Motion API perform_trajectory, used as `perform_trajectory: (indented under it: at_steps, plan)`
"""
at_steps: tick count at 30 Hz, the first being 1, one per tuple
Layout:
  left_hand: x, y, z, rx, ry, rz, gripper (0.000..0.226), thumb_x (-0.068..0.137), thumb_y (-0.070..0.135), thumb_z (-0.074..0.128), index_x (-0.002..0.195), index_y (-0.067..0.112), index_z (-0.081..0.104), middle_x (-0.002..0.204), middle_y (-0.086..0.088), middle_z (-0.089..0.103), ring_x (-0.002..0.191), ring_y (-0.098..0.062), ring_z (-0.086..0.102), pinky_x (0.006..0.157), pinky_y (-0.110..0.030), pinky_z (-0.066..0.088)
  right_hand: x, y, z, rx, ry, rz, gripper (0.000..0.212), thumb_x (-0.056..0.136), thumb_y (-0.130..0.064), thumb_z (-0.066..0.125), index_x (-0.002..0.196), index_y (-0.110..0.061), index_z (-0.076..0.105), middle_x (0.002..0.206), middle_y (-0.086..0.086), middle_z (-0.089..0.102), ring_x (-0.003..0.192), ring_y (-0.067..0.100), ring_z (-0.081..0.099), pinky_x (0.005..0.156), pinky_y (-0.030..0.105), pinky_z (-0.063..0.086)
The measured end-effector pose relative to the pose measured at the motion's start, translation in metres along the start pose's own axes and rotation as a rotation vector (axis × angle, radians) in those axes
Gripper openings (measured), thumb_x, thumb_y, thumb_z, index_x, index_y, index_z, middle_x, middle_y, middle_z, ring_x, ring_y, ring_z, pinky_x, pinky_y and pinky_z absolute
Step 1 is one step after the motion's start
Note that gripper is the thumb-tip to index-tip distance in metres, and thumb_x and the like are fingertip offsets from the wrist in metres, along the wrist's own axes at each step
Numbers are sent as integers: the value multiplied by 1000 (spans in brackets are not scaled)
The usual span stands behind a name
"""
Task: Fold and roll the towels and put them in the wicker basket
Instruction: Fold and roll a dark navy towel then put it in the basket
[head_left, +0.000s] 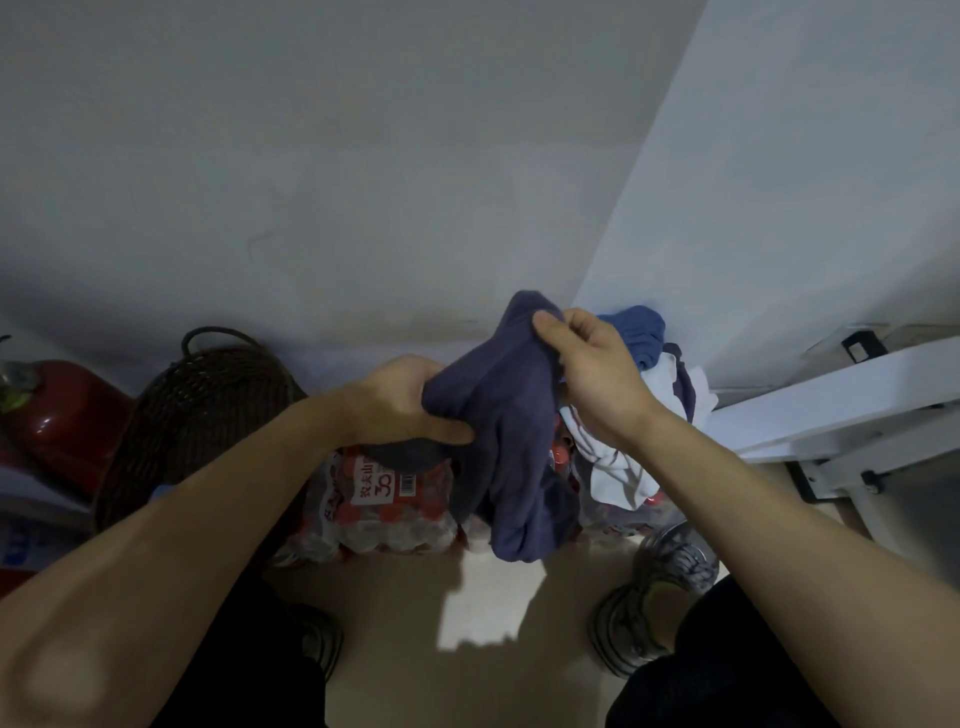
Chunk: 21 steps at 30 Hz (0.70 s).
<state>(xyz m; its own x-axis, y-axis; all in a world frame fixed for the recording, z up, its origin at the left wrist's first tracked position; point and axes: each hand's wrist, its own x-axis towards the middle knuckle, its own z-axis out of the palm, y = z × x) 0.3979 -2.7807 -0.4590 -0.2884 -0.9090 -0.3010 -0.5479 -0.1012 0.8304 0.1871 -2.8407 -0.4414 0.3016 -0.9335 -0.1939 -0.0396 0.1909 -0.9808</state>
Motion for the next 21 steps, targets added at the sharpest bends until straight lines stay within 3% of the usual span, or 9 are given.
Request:
perform_trajectory:
  at_steps: [2,5,9,12,14,17,21]
  plan:
    - [-1,-1,1,-9,-31,-65,28,73,47,77,88,24,74,88,7,76,80,-9,70,69,-22,53,2,-6,-5,27,62,39,28,95,-24,61,70,-15,52,75,10,47,75,25,44,65,40,36]
    - [-3,-2,-2,-133,-8,-133,32,80,42,72,94,14,74,89,-4,76,83,-22,72,70,-30,58,2,-11,-16,111,73,94,17,92,-17,62,81,-6,55,82,15,47,77,29,45,59,37,36]
    - [-9,-6,-11,-303,-40,-156,39,91,33,61,110,-1,67,103,-25,70,94,-43,66,80,-45,55,6,-14,-33,171,62,153,20,83,-5,70,70,-10,56,72,11,57,69,24,55,62,33,46]
    - [-11,-6,-14,-426,-46,-150,39,92,29,57,116,-1,64,109,-24,69,94,-35,67,71,-33,55,13,-9,-44,135,28,201,30,75,-3,79,68,-14,52,69,7,59,64,19,58,63,33,48]
    - [-12,-9,-15,-521,-59,-155,37,94,24,56,124,4,61,118,-19,67,108,-33,65,84,-34,55,17,-4,-52,27,26,224,36,67,-5,86,78,-14,54,79,8,61,72,22,62,65,35,50]
    - [-16,-15,-15,-551,-112,-200,39,94,21,56,128,2,57,125,-23,62,119,-42,57,104,-51,44,21,1,-64,-79,-86,295,55,53,-15,93,98,-7,62,88,9,72,84,24,70,64,31,55]
    - [-24,-20,-6,-338,-238,-236,33,93,24,61,121,6,63,119,-15,67,113,-36,61,103,-52,45,22,10,-76,-556,-313,301,25,67,-28,89,81,-14,74,80,0,75,83,17,70,68,23,52]
